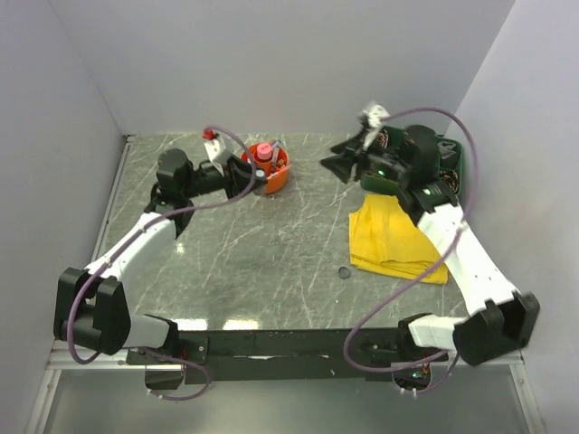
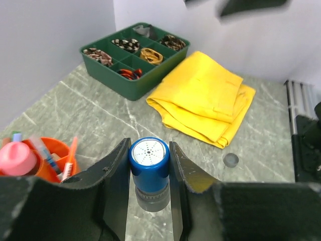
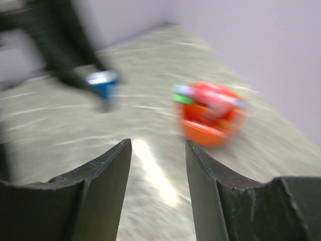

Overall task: Sort the stationery into containers
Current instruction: Close the stationery at the center of the board.

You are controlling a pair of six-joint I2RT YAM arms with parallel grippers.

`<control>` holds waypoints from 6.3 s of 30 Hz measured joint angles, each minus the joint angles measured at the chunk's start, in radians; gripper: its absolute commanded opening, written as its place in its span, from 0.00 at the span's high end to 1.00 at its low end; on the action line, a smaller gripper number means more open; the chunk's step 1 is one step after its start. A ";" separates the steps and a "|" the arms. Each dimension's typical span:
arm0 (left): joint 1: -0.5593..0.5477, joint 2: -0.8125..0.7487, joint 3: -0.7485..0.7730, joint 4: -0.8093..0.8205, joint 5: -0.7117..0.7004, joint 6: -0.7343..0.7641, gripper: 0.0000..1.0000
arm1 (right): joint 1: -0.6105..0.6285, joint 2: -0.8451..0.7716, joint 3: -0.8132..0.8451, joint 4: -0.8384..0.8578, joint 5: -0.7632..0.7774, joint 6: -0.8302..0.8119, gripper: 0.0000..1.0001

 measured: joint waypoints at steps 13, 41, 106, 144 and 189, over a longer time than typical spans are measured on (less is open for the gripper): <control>-0.432 -0.020 -0.249 0.252 -0.405 0.033 0.99 | -0.274 -0.386 -0.272 -0.041 0.377 -0.076 0.43; -0.777 0.497 -0.342 0.810 -0.609 0.019 0.99 | -0.629 -0.623 -0.491 -0.060 0.174 0.031 0.43; -0.806 0.812 -0.078 0.865 -0.793 0.140 0.99 | -0.642 -0.523 -0.531 0.013 0.060 0.079 0.43; -0.841 0.729 -0.196 0.872 -0.902 0.221 0.99 | -0.642 -0.495 -0.550 0.099 0.034 0.127 0.42; -0.841 0.681 -0.236 0.872 -0.986 0.174 0.99 | -0.642 -0.419 -0.516 0.107 0.029 0.142 0.42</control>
